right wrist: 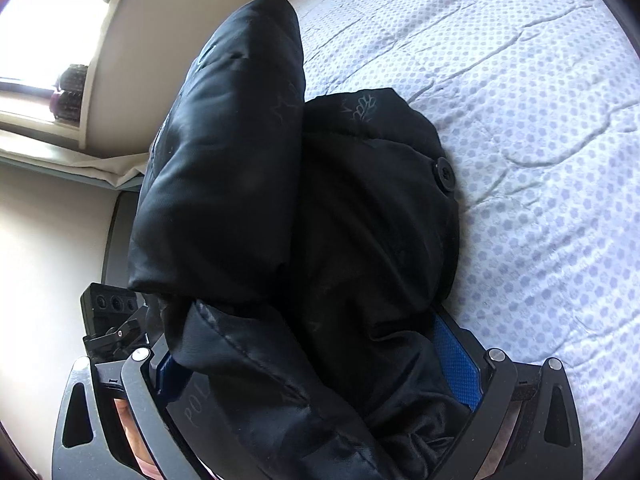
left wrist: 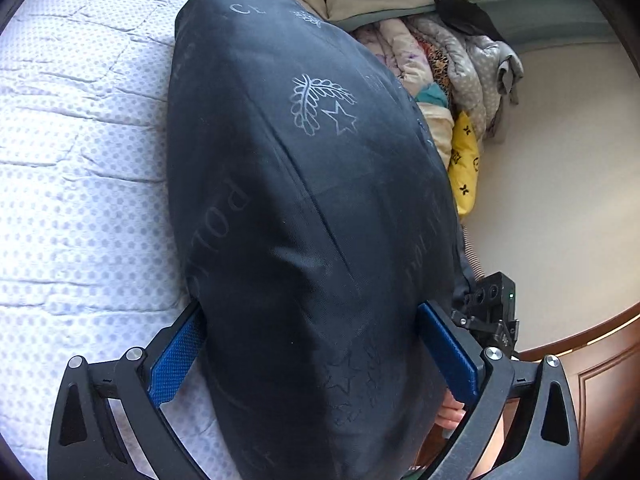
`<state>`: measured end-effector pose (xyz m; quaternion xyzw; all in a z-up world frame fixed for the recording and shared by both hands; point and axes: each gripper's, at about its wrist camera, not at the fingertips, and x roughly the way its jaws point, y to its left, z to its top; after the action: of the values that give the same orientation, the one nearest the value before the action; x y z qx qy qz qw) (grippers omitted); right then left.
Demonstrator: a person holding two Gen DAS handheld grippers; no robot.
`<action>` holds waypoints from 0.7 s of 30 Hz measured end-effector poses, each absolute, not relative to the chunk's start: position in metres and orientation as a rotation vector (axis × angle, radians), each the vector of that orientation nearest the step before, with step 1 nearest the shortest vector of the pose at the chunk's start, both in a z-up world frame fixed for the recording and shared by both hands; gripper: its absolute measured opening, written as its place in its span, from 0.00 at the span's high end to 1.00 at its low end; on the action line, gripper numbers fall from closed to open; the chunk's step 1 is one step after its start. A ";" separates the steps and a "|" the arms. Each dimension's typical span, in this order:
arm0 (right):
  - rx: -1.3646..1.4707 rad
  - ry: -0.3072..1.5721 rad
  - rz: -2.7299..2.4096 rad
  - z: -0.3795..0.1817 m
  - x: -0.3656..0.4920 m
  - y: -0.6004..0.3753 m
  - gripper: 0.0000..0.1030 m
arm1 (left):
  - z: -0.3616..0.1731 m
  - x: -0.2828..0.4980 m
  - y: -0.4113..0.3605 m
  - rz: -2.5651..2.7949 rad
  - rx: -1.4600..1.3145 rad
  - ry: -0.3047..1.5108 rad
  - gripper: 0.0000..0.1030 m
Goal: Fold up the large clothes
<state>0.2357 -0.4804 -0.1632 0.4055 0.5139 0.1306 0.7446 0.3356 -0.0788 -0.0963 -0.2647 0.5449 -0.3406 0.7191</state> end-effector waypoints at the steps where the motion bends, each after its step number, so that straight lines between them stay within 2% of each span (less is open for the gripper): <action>1: 0.888 1.123 0.293 -0.164 0.233 -0.478 0.02 | -0.096 0.334 -0.079 -0.761 -0.584 1.197 0.02; 3: 0.903 1.119 0.315 -0.168 0.232 -0.471 0.04 | -0.094 0.334 -0.078 -0.765 -0.588 1.188 0.08; 5: 0.944 1.114 0.348 -0.173 0.233 -0.466 0.13 | -0.089 0.333 -0.076 -0.768 -0.601 1.169 0.15; 11: 1.015 1.102 0.416 -0.182 0.236 -0.459 0.26 | -0.078 0.332 -0.070 -0.768 -0.602 1.111 0.25; 19: 0.972 1.014 0.494 -0.150 0.243 -0.439 0.38 | -0.042 0.328 -0.046 -0.789 -0.587 0.982 0.29; 21: 0.962 0.990 0.525 -0.141 0.248 -0.428 0.38 | -0.033 0.327 -0.032 -0.780 -0.597 0.954 0.29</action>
<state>0.2475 -0.4279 -0.1414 0.4386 0.4513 0.2393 0.7394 0.3265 -0.0318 -0.0330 -0.2758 0.4407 -0.3603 0.7746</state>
